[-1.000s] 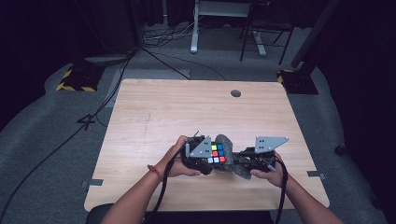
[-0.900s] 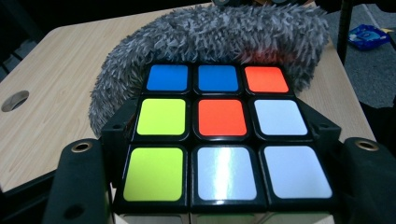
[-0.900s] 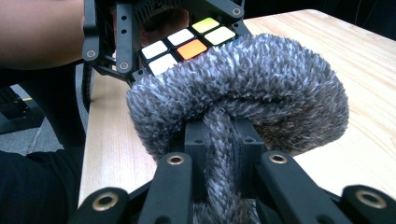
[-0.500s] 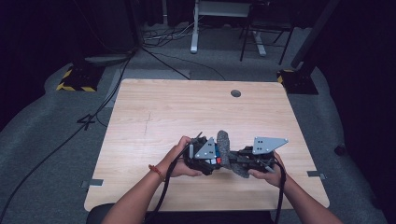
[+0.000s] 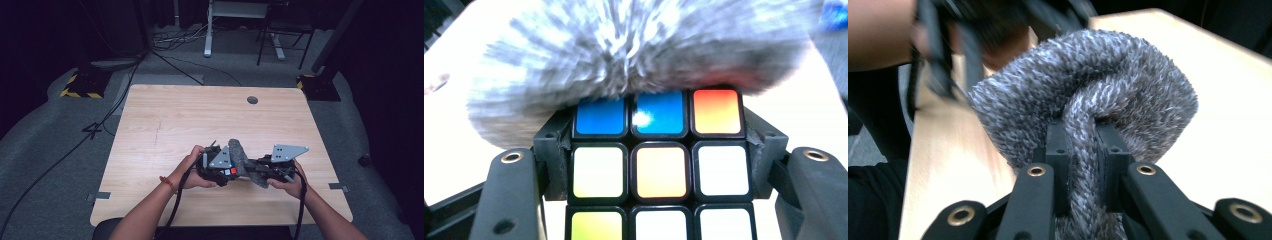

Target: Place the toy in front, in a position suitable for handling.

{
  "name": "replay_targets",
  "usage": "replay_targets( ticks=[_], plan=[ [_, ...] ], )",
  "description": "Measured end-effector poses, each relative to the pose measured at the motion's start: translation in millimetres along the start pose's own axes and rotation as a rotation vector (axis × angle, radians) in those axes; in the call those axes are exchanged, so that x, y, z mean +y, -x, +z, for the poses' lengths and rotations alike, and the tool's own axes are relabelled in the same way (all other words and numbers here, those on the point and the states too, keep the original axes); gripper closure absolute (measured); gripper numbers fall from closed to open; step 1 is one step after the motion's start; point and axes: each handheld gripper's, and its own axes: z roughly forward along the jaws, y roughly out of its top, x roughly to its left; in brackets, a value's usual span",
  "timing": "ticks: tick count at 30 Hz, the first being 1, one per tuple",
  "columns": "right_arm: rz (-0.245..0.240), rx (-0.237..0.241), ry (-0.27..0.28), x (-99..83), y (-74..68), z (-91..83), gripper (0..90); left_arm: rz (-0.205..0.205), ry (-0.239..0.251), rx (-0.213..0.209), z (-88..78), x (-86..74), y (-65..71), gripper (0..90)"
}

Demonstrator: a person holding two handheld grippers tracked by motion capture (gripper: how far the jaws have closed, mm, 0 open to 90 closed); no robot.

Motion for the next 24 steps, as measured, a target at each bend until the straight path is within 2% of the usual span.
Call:
replay_targets(
  ticks=[4, 7, 10, 14, 18, 20, 24],
  plan=[
    [0.048, 0.005, -0.052, -12.3, 11.7, 3.5, 80.0, -0.018, 0.074, -0.007, -10.1, 2.1, -1.6, 33.5],
    [0.073, 0.037, -0.073, -17.9, 15.1, 10.2, 80.0, 0.001, 0.078, -0.011, -10.5, 4.2, 1.1, 33.5],
    [0.069, 0.066, -0.091, -19.3, 12.4, 16.5, 79.9, 0.007, 0.088, -0.031, -9.3, 5.0, 3.2, 33.5],
    [0.093, 0.135, -0.036, -19.8, 11.4, 17.0, 80.0, -0.018, 0.113, -0.068, -9.4, 2.7, 1.1, 33.2],
    [0.116, 0.174, 0.028, -19.9, 12.9, 12.3, 80.1, -0.006, 0.082, -0.061, -8.3, 1.2, 1.5, 32.8],
    [0.119, 0.176, 0.060, -17.7, 13.0, 8.2, 80.1, -0.006, 0.079, -0.061, -8.3, 1.3, 1.4, 32.9],
    [0.106, 0.166, 0.071, -15.4, 11.4, 5.7, 80.1, -0.003, 0.066, -0.056, -9.4, 2.7, 2.0, 33.0]
  ],
)
